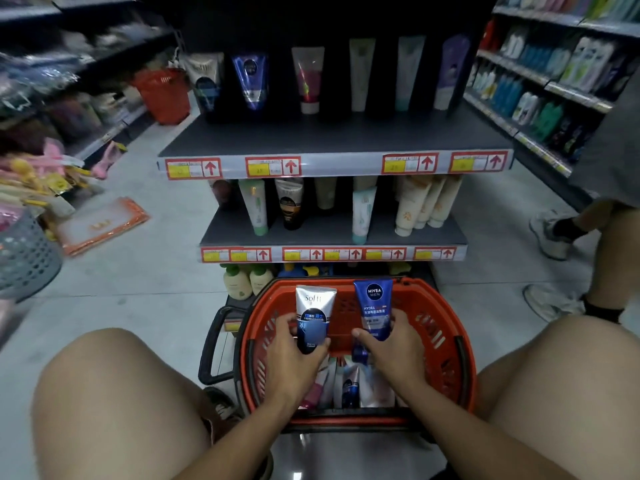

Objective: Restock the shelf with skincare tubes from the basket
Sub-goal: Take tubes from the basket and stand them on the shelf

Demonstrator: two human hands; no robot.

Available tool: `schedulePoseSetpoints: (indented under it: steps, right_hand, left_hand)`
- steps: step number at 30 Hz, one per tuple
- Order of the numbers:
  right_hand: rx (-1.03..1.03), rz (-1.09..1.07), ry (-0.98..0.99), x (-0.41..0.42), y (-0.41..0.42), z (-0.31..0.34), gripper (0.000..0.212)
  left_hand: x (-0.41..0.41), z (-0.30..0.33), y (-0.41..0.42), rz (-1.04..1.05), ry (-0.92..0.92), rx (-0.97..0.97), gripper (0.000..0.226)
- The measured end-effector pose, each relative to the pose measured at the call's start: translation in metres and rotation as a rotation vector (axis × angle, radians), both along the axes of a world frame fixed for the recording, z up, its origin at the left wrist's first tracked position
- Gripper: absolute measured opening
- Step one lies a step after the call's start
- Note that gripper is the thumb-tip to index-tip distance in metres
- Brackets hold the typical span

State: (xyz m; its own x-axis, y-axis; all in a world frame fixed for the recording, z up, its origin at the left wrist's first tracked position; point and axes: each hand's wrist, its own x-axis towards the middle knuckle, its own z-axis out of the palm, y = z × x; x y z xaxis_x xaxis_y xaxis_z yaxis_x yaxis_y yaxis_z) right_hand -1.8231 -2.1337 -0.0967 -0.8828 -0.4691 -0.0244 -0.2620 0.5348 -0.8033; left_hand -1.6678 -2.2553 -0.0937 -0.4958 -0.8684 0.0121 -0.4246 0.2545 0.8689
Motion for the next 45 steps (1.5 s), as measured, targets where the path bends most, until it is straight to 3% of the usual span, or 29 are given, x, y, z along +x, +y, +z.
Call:
schedulePoseSetpoints:
  steps: [11,26,36,45]
  right_hand:
    - [0.018,0.029,0.243,-0.002,-0.039,0.084,0.058]
    - [-0.261,0.14,0.387,-0.01,-0.187,0.186,0.062]
    - [-0.315,0.12,0.441,-0.04,-0.282,0.249,0.062]
    - [-0.192,0.077,0.389,-0.053,-0.335,0.242,0.065]
  left_hand:
    - [-0.004,0.062,-0.031,0.106,0.139,-0.132,0.07]
    - [-0.01,0.189,-0.171,0.226,0.284,-0.338,0.068]
    - [-0.027,0.249,-0.27,0.267,0.249,-0.45,0.074]
    - [-0.055,0.245,-0.34,0.262,0.055,-0.429,0.079]
